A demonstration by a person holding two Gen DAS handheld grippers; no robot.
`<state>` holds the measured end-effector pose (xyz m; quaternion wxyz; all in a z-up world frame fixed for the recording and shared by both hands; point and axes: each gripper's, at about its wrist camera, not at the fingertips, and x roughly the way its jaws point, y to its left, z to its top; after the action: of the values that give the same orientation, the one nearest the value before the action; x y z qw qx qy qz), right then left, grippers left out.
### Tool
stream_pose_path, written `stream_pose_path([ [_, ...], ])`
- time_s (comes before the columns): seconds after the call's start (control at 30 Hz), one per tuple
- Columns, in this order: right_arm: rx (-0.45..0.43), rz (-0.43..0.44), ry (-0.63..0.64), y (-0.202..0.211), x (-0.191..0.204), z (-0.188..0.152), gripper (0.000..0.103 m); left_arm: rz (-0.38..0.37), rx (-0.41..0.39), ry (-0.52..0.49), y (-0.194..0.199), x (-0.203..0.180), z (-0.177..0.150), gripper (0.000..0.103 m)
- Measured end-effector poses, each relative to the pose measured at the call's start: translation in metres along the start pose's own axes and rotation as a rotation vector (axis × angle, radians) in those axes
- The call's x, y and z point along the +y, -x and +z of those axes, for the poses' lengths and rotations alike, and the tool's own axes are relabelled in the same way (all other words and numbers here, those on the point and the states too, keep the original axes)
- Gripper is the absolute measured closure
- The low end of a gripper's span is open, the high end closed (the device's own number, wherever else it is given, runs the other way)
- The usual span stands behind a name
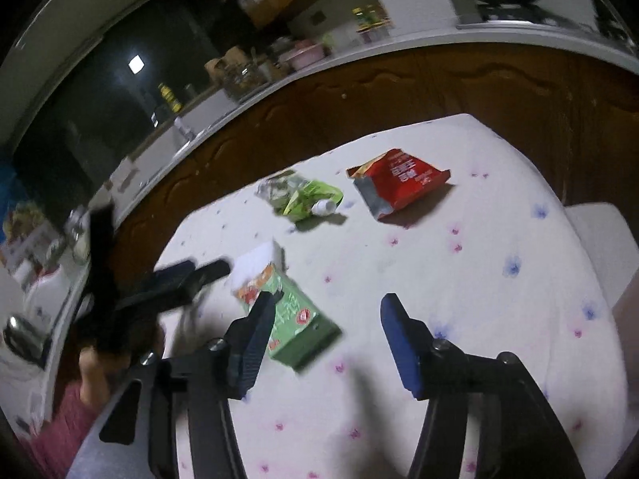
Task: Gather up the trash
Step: 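Grasp the green juice carton with the right tool while the left tool grasps the white sponge block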
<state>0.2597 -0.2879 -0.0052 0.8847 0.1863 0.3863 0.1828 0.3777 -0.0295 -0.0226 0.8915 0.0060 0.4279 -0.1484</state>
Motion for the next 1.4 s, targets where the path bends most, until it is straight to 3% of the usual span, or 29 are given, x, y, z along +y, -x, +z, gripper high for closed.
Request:
stream_pose_path([
  [0.07, 0.014, -0.005, 0.038, 0.000, 0.002, -0.002, 0.045, -0.028, 0.026, -0.031, -0.012, -0.005, 0.003, 0.011],
  [0.13, 0.022, 0.005, 0.057, 0.000, 0.001, -0.003, 0.045, -0.060, 0.051, -0.056, -0.020, -0.010, 0.002, 0.019],
  [0.2, 0.029, 0.012, 0.073, 0.000, 0.002, -0.003, 0.043, -0.136, 0.043, -0.060, -0.018, -0.012, 0.002, 0.044],
  [0.27, 0.029, 0.024, 0.093, -0.001, 0.004, -0.002, 0.038, -0.133, 0.037, -0.064, -0.015, -0.012, 0.001, 0.047],
  [0.4, 0.041, 0.068, 0.153, -0.010, 0.017, -0.001, 0.030, -0.134, 0.008, -0.056, 0.006, -0.004, -0.005, 0.069],
  [0.5, 0.069, 0.073, 0.215, -0.023, 0.029, 0.000, 0.027, -0.123, -0.006, -0.037, 0.024, 0.006, -0.011, 0.075],
  [0.77, 0.160, 0.006, 0.405, -0.076, 0.060, -0.004, 0.027, -0.108, -0.031, 0.035, 0.057, 0.025, -0.035, 0.078],
  [0.8, 0.169, -0.003, 0.416, -0.079, 0.061, -0.005, 0.030, -0.105, -0.036, 0.045, 0.061, 0.026, -0.037, 0.078],
  [0.83, 0.173, -0.024, 0.430, -0.083, 0.062, -0.006, 0.047, -0.102, -0.040, 0.052, 0.064, 0.025, -0.039, 0.078],
  [0.9, 0.170, -0.033, 0.419, -0.083, 0.061, -0.008, 0.049, -0.105, -0.054, 0.060, 0.070, 0.022, -0.042, 0.078],
  [0.97, 0.159, -0.020, 0.400, -0.076, 0.060, -0.010, 0.055, -0.112, -0.067, 0.067, 0.077, 0.018, -0.043, 0.078],
  [1.4, -0.033, -0.031, 0.175, 0.040, 0.002, -0.021, 0.055, -0.235, -0.139, -0.013, 0.108, -0.070, -0.041, 0.078],
])
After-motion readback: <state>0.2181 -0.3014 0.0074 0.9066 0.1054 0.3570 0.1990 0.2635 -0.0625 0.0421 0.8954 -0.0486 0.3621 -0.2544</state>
